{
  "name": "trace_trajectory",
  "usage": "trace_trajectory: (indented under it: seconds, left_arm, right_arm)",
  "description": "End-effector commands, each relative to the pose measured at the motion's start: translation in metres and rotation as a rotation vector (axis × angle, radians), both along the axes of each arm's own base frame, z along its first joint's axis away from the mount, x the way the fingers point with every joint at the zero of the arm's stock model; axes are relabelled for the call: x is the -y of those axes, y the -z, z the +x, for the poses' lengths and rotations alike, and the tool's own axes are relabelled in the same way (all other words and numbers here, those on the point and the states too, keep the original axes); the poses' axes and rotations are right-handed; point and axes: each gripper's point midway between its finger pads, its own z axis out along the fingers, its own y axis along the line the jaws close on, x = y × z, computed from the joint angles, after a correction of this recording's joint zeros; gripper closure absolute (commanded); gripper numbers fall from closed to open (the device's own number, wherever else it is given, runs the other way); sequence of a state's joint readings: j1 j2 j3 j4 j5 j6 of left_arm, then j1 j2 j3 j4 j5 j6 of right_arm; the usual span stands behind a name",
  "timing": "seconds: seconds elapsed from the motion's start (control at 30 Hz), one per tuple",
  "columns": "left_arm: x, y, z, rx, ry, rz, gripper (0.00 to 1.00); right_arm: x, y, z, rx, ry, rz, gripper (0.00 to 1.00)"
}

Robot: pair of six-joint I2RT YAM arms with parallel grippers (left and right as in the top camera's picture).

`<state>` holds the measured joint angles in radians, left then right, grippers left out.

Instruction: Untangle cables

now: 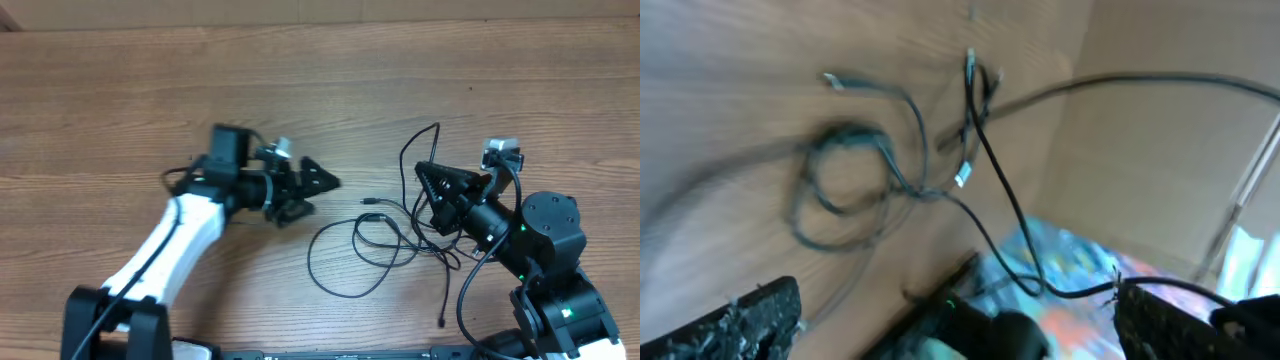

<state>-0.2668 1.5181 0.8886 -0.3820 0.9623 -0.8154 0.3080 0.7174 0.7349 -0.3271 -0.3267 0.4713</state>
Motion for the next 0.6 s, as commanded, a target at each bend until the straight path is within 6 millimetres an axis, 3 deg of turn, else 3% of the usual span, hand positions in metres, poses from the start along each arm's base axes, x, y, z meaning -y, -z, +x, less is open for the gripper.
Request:
trace_trajectory:
  seconds: [0.0, 0.13, 0.37, 0.57]
  left_arm:
    - [0.039, 0.000, -0.018, -0.231, 0.004, -0.055, 0.01]
    - [0.083, 0.005, -0.022, -0.223, 0.026, -0.067, 0.01]
    - [0.110, 0.041, -0.036, -0.439, -0.086, 0.026, 0.00]
    - [0.139, 0.041, -0.043, -0.436, -0.061, -0.017, 0.00]
  right_arm:
    - [-0.004, -0.015, -0.005, 0.036, -0.033, 0.015, 0.96]
    - [-0.004, -0.013, -0.006, 0.028, -0.034, 0.013, 0.96]
    - [-0.003, -0.007, -0.007, 0.003, -0.034, 0.005, 0.96]
    - [-0.003, -0.007, -0.007, 0.002, -0.034, 0.005, 0.96]
